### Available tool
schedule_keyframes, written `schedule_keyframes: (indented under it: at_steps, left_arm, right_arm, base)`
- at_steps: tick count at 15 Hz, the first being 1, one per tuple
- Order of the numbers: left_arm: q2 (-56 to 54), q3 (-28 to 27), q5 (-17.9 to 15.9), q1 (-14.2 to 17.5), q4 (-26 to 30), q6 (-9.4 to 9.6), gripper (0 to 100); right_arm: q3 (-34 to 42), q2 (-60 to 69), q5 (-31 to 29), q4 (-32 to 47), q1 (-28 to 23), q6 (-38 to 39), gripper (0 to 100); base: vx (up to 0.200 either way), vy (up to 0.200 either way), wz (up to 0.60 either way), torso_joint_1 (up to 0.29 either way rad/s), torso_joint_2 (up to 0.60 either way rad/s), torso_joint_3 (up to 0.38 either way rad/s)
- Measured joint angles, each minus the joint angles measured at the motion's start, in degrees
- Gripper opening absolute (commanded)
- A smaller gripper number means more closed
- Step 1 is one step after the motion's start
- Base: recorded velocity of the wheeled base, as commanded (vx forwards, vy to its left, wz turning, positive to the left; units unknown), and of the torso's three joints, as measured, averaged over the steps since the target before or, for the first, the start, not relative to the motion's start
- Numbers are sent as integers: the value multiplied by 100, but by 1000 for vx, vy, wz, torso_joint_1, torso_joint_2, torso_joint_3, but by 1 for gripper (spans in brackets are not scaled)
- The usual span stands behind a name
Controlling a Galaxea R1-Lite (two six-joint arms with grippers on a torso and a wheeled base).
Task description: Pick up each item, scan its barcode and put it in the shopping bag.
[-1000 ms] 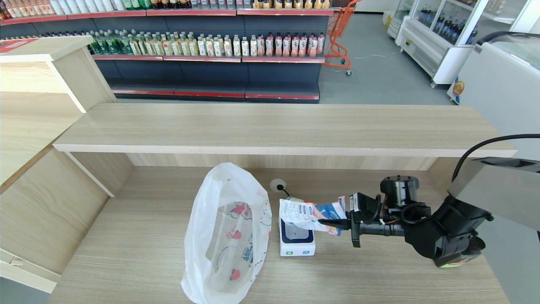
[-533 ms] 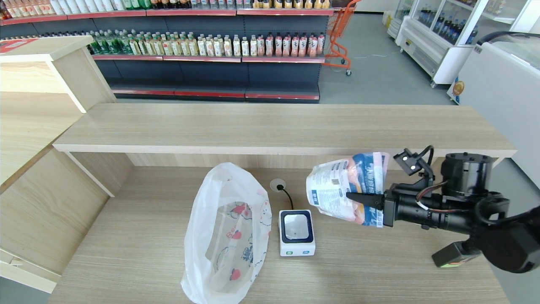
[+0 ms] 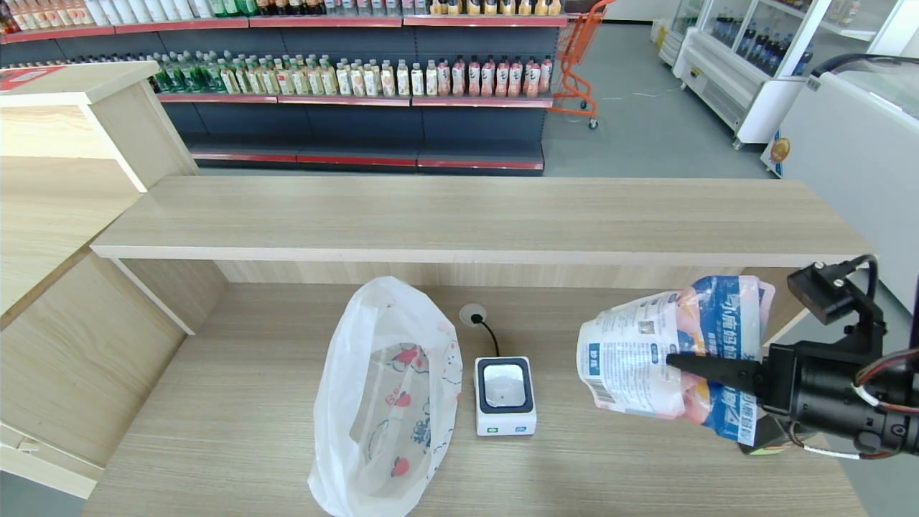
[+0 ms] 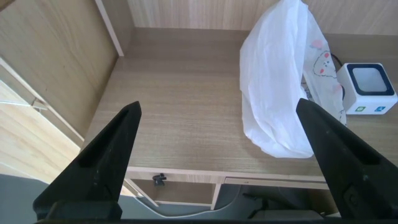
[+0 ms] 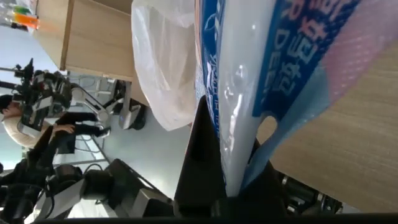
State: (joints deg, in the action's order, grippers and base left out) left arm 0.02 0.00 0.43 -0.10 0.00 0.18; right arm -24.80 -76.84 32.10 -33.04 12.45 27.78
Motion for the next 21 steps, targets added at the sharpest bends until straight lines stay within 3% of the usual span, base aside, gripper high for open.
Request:
schedule_keyframes:
  at_steps: [3,11,19,21]
  left_arm:
    - [0,0,0,0,0,0,100]
    - [0,0,9,0,0,-18,100]
    - [0,-2,4,10,0,-2,100]
    - [0,-2,4,-4,0,0,100]
  right_arm:
    - [127,625,-5,586,0,35,0]
    - [-461,981,-16,1353,1,834,0]
    - [-808,-161,-108,1694,574,244,0]
    - [-867,-709,-422,1673,780,-96,0]
  base:
    - [0,0,0,0,0,0]
    - [0,200,0,1,2,2]
    - [0,25,0,0,0,0]
    - [0,0,0,0,0,0]
